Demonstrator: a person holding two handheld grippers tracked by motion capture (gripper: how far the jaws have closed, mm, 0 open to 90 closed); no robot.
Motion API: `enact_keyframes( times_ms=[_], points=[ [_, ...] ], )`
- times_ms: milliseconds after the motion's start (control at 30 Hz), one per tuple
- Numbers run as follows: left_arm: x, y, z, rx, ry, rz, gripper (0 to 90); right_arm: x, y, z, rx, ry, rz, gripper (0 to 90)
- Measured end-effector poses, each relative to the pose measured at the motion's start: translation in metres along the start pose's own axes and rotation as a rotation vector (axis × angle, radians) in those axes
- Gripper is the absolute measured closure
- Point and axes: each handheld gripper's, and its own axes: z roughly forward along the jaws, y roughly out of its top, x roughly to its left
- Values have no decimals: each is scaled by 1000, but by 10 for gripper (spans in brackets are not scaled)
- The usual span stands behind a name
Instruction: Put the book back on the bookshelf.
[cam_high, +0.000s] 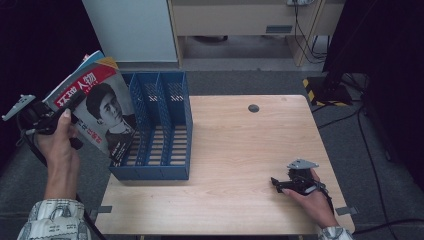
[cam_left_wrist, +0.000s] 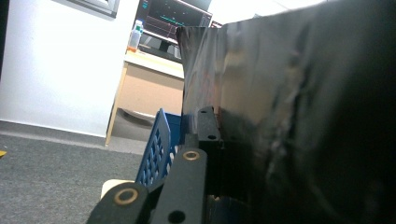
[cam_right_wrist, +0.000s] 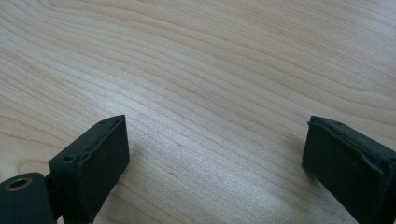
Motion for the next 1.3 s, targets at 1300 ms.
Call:
enact_keyframes(
  times_ms=[1300],
  points=[
    [6,-48,19,24,33,40,861,0,0,0,0,0,0,75]
  ],
)
